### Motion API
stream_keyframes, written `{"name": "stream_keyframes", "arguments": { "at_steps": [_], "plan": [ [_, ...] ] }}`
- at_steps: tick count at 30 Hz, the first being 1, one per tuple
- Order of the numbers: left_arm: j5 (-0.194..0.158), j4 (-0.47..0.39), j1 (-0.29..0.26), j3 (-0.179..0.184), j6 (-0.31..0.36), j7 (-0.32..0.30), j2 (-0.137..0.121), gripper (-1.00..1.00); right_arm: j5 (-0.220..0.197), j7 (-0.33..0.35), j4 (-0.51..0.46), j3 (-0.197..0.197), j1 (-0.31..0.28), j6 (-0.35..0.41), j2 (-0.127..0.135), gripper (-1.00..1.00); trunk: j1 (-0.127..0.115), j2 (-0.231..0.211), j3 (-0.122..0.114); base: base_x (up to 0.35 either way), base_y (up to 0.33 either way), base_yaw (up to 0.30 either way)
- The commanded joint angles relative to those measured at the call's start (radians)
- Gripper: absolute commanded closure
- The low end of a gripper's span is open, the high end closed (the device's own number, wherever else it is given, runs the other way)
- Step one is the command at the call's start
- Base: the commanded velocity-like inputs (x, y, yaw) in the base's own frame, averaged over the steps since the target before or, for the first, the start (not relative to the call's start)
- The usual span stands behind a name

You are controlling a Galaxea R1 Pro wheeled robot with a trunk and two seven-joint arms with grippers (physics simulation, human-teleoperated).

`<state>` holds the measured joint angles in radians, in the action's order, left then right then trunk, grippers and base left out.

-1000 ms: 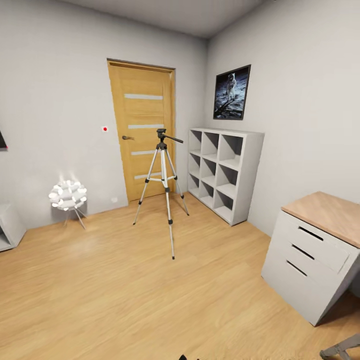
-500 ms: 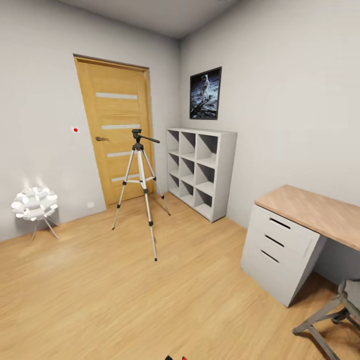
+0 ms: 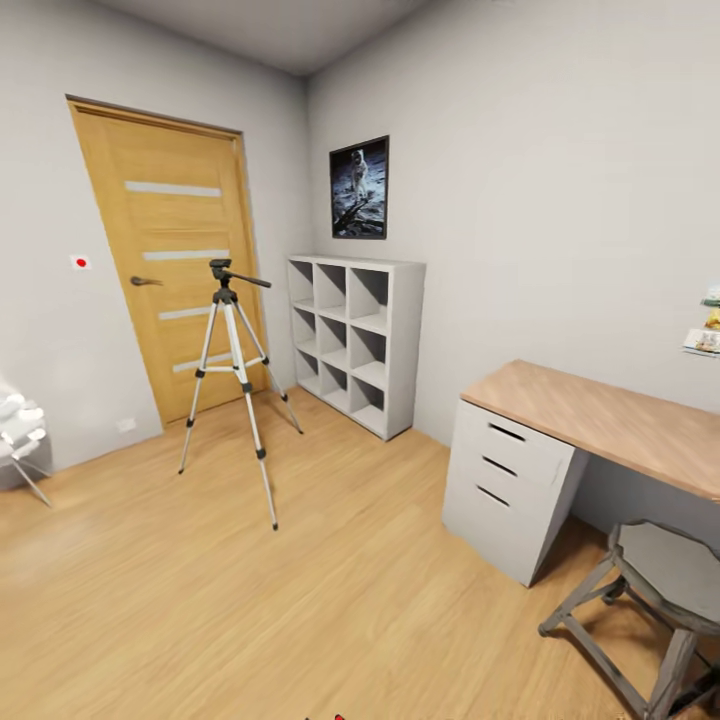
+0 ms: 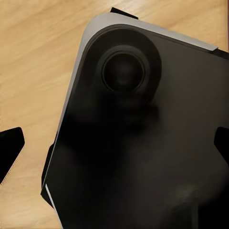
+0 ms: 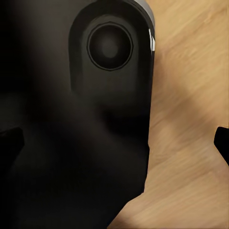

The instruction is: Attach the digital camera to the camera tripod in the bedroom.

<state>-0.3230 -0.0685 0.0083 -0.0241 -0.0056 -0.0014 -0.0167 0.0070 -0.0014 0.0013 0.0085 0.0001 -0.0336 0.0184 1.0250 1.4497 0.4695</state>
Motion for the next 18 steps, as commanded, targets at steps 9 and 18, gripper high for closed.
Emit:
{"name": "stream_keyframes", "arguments": {
  "at_steps": [9,18],
  "plan": [
    [-0.004,-0.002,0.001,-0.002,-0.001,0.000,0.000,-1.00,0.002,0.000,0.000,0.002,0.000,-0.002,0.000,-1.00,0.000,0.000,0.001,0.000,0.000,-0.287],
    [-0.004,-0.002,0.001,-0.002,-0.001,0.000,0.000,-1.00,0.002,0.000,0.000,0.004,0.000,-0.001,0.000,-1.00,0.000,0.000,0.001,0.000,0.000,-0.287]
  ]
}}
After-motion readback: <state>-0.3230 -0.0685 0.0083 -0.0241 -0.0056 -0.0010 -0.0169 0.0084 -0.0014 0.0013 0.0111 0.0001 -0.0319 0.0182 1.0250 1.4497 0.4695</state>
